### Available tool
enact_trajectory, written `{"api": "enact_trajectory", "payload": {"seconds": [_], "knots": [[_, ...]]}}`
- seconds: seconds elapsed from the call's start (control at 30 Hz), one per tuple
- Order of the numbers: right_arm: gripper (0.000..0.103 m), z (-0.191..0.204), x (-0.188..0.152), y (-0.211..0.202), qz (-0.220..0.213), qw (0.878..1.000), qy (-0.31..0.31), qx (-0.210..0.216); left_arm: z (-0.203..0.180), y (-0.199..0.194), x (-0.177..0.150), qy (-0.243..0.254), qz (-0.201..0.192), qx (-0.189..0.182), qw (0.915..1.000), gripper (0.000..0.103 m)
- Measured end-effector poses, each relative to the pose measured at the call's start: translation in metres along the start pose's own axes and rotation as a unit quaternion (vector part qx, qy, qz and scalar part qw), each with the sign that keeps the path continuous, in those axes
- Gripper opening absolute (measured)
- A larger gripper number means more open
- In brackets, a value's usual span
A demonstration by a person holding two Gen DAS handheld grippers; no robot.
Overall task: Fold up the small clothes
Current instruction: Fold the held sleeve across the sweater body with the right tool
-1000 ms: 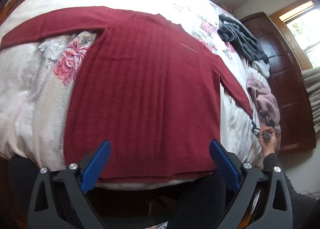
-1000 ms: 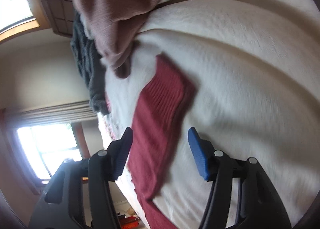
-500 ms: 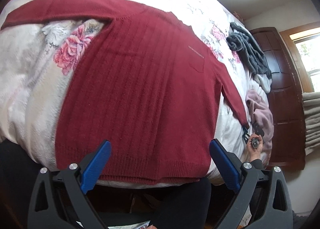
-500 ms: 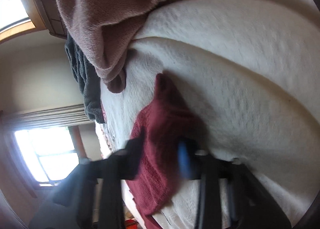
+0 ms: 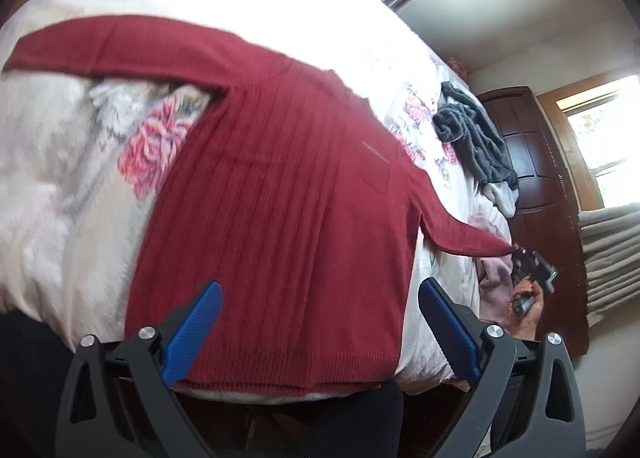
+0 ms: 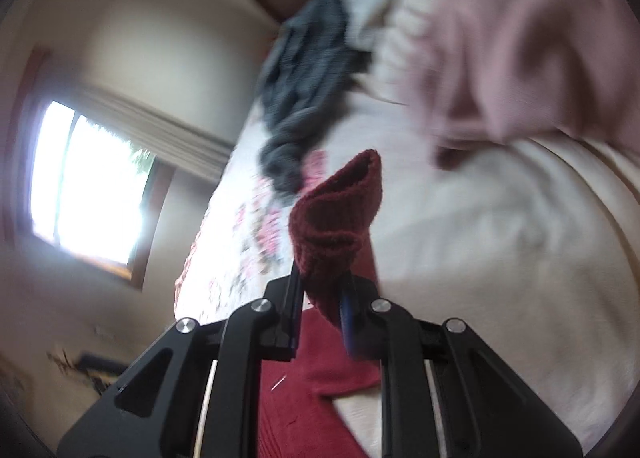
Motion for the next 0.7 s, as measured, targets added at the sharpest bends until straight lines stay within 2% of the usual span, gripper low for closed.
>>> {"api": "enact_trajectory", "payload": {"seconds": [0.17,0.37,0.5,0.7], "knots": [[0.015,0.079,-0.030,0.014,0.019,0.997,-0.074,0.024,0.000,0.000,0.013,0.010,-0.006,-0.007,0.9999,0.099],[0.015,0.135,-0.097,0.036,0.043,0.985,-0.159,0.042,-0.006,0.011,0.032,-0.003,-0.012,-0.038,0.9992,0.099],[0.015,0.162,-0.158,0.066,0.065,0.973,-0.216,0.038,-0.010,0.026,0.044,-0.014,-0.003,-0.051,0.9986,0.099],[0.015,0.167,-0.268,0.125,0.126,0.948,-0.290,0.024,-0.021,0.043,0.061,0.029,-0.007,-0.041,0.9987,0.099]]}}
Point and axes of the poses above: each gripper's, at about its wrist camera, not at the fingertips, and y roughly the way its jaws point, z to its left, x to its top, the point moved 7 cm from there along y, roughly the way its jaws point, and after that the axes turned 9 degrees about -z, right-handed, at the moved point
